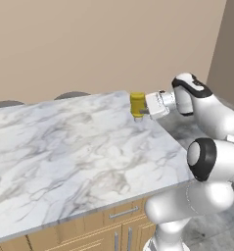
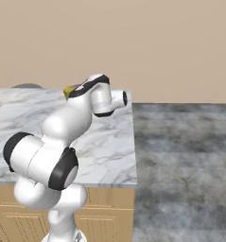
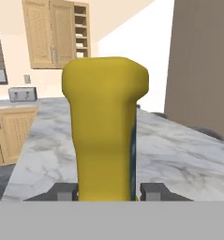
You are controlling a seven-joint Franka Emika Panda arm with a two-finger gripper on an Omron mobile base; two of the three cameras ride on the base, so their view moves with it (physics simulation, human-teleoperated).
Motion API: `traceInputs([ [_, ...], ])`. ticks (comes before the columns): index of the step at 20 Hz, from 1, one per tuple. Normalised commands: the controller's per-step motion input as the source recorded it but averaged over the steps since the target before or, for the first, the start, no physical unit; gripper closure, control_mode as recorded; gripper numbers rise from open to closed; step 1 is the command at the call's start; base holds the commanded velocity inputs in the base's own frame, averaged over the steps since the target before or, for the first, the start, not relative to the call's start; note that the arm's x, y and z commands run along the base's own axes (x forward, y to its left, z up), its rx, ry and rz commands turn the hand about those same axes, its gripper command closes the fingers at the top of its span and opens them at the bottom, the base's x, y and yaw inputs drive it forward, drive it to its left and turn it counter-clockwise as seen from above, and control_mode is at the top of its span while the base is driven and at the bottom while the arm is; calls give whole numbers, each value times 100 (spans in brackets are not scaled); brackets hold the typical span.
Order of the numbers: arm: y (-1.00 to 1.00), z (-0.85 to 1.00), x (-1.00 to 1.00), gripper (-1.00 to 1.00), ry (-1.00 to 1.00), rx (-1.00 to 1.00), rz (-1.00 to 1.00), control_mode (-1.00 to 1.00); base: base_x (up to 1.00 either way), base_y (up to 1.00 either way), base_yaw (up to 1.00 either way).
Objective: Move the shaker and mustard from the cabinet to the dining counter.
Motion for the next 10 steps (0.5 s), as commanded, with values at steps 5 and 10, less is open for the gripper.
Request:
traceInputs([
  [5,0,-45,-1,100,-1,0,2,-100,0,0,0],
  [10,0,-42,-5,100,0,0,2,-100,0,0,0],
])
